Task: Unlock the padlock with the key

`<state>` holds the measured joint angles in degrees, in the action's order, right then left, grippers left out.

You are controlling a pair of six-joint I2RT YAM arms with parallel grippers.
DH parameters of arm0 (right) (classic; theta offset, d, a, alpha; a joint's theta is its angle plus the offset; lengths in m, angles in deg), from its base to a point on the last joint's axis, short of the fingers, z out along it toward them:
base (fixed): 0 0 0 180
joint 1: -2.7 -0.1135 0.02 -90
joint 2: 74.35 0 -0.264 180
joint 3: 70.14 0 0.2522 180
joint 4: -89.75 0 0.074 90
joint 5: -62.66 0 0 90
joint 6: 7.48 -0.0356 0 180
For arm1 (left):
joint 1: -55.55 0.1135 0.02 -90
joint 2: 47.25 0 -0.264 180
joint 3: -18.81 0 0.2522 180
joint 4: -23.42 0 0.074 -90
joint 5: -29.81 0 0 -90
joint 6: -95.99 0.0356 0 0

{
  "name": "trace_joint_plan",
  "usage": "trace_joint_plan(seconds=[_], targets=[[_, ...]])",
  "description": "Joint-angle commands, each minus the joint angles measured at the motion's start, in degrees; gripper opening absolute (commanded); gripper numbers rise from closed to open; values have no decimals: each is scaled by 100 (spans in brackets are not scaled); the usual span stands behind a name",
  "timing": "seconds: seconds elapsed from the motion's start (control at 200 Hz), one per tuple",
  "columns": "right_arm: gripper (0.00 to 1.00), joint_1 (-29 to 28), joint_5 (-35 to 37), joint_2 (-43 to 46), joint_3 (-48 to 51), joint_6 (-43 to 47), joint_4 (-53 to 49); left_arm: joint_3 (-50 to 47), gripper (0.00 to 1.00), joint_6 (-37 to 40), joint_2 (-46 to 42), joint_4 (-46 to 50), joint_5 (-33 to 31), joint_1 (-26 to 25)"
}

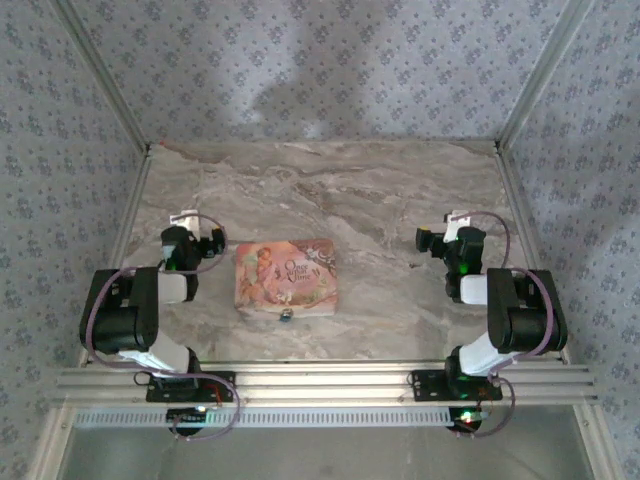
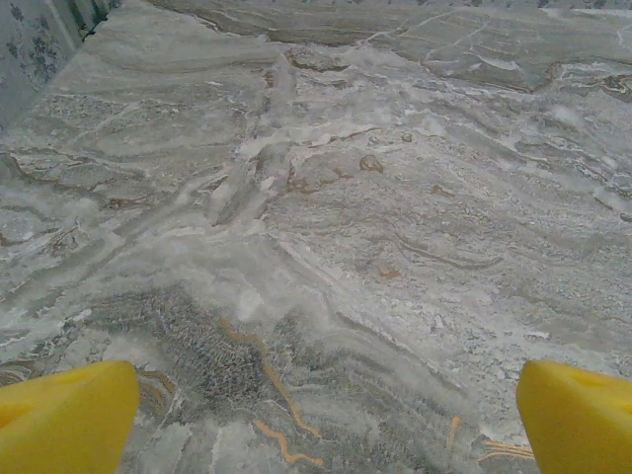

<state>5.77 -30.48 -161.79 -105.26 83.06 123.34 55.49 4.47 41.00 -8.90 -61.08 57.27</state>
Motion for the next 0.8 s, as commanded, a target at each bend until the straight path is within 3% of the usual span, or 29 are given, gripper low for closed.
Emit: trace_joint_plan(seconds=[0.0, 0.794], targets=[[100, -25, 111, 7, -97, 86, -51, 99, 98, 29, -38, 3, -43, -35], [100, -3, 237, 199, -154, 15, -281, 55, 98, -47, -184, 25, -106, -5]])
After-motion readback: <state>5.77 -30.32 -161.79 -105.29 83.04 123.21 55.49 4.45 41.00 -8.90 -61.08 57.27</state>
